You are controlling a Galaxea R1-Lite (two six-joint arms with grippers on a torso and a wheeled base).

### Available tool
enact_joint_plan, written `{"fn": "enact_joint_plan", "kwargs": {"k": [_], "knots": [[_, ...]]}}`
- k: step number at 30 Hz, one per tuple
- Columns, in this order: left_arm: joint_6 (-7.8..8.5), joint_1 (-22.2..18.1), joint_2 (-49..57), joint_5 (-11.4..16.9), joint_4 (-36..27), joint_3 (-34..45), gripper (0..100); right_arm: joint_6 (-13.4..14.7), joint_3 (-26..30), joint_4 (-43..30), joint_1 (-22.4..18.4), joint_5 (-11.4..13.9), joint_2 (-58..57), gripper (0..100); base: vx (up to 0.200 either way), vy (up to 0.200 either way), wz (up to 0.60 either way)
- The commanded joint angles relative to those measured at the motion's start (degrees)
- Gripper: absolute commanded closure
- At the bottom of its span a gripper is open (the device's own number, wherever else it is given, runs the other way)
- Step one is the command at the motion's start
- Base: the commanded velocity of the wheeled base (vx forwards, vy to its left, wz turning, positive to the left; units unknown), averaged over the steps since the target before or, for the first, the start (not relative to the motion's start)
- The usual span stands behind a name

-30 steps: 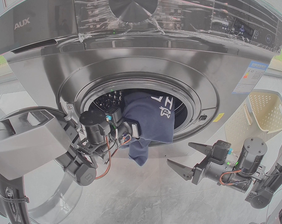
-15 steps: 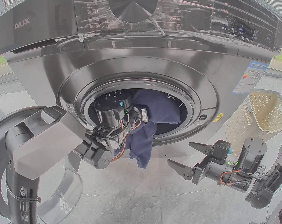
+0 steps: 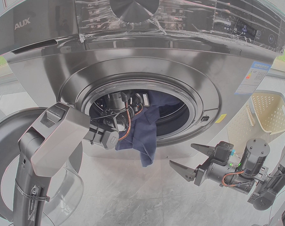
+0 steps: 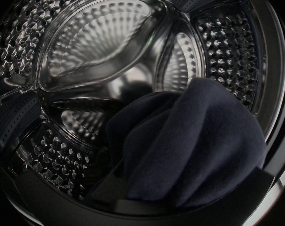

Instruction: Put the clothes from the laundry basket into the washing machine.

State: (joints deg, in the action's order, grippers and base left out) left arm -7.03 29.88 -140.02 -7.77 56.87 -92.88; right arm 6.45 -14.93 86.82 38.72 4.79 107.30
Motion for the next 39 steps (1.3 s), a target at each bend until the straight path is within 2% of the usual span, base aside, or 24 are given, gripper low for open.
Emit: {"fn": "enact_joint_plan", "kwargs": {"k": [1,4,5,8,9,10,12,13,14,15,16,19,22,25,26,28,34,35,39], "knots": [[-0.35,-1.14,-2.98,-0.5,-2.03,-4.68,100,0.06,-0.01,0.01,-0.05,0.04,0.1,0,0.0,0.0,0.0],[-0.44,-1.05,-2.8,-0.58,-2.11,-4.33,100,0.06,-0.01,0.1,-0.05,0.04,0.1,0,0.0,0.0,0.0],[-0.61,-1.05,-2.63,-0.58,-2.29,-4.33,0,0.06,-0.01,0.1,-0.05,0.04,0.1,0,0.0,0.0,0.0],[-3.34,-0.79,-0.52,-1.38,-5.01,-2.39,0,0.06,-0.1,0.1,-0.13,0.13,0.01,0,0.0,0.0,0.0],[-3.51,-0.79,-0.25,-1.38,-5.19,-2.22,0,0.06,-0.1,0.1,-0.13,0.13,0.01,0,0.0,0.0,0.0],[-5.8,-0.44,3.0,-1.2,-8.09,1.03,0,0.06,-0.01,0.1,-0.13,0.13,0.01,0,0.0,0.0,0.0],[-7.73,-0.26,5.46,-0.58,-10.73,3.58,0,-0.03,-0.01,0.1,-0.13,0.13,0.01,0,0.0,0.0,0.0],[-9.31,-0.17,7.66,0.29,-13.54,6.04,0,-0.03,-0.1,0.1,-0.13,0.13,0.01,0,0.0,0.0,0.0],[-9.49,-0.17,8.27,0.82,-14.51,6.84,0,-0.03,-0.1,0.1,-0.13,0.13,0.01,0,0.0,0.0,0.0],[-9.58,0.0,10.29,2.76,-17.58,9.82,0,-0.03,-0.1,0.1,-0.13,0.13,0.01,0,0.0,0.0,0.0],[-9.58,0.09,11.35,3.55,-19.08,11.32,0,0.06,-0.1,0.1,-0.13,0.13,0.01,0,0.0,0.0,0.0],[-9.31,0.27,14.25,4.69,-23.21,15.71,0,-0.03,-0.1,0.1,-0.13,0.13,0.01,0,0.0,0.0,0.0],[-7.91,0.97,15.3,5.39,-26.11,18.7,0,0.06,-0.1,0.1,-0.13,0.13,0.01,0,0.0,0.0,0.0],[-5.53,0.97,15.3,5.39,-27.25,20.99,0,0.06,-0.1,0.1,-0.13,0.13,0.01,0,0.0,0.0,0.0],[-5.53,0.97,15.3,5.39,-27.25,20.99,0,0.06,-0.1,0.1,-0.13,0.13,0.01,0,0.0,0.0,0.0],[-3.86,1.06,14.69,5.39,-27.34,22.39,0,0.06,-0.1,0.1,-0.13,0.13,0.01,0,0.0,0.0,0.0],[-3.25,1.06,12.05,5.39,-26.9,21.78,0,0.06,-0.27,0.1,-0.05,0.13,0.01,0,0.0,0.0,0.0],[-3.25,1.15,11.7,5.39,-26.9,21.43,100,0.06,-0.27,0.1,-0.05,0.13,0.01,0,0.0,0.0,0.0],[-3.34,1.41,10.56,5.39,-26.55,19.93,100,0.06,-0.27,0.1,-0.05,0.13,0.01,0,0.0,0.0,0.0]]}}
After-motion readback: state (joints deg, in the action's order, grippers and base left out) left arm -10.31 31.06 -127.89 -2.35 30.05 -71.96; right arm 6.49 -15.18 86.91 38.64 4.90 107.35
